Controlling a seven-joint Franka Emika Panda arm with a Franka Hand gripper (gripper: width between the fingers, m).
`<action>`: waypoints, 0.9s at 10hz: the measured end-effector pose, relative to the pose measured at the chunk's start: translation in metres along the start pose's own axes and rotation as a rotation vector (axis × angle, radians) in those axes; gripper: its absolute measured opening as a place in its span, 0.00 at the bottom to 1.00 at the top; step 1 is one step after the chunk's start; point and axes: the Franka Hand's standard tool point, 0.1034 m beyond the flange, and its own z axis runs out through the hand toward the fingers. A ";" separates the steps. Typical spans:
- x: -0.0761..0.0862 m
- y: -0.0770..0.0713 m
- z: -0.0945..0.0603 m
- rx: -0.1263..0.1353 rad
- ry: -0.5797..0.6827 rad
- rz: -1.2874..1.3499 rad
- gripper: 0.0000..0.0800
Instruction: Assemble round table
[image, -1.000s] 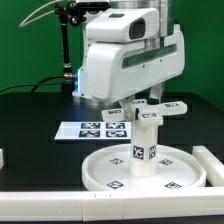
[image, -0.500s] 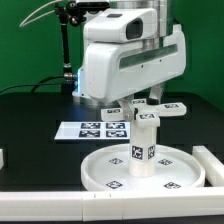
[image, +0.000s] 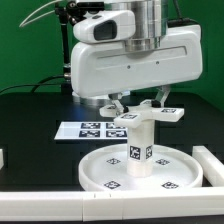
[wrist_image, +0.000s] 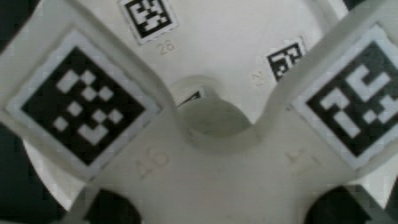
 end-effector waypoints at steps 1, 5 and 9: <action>0.001 -0.001 0.000 -0.001 0.003 0.054 0.56; 0.001 -0.001 0.000 0.000 0.003 0.295 0.56; 0.001 -0.001 0.001 0.018 0.006 0.620 0.56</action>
Offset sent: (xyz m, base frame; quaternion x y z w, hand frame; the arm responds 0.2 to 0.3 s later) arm 0.0000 0.0000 0.0000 0.0000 0.0000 0.1938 0.9810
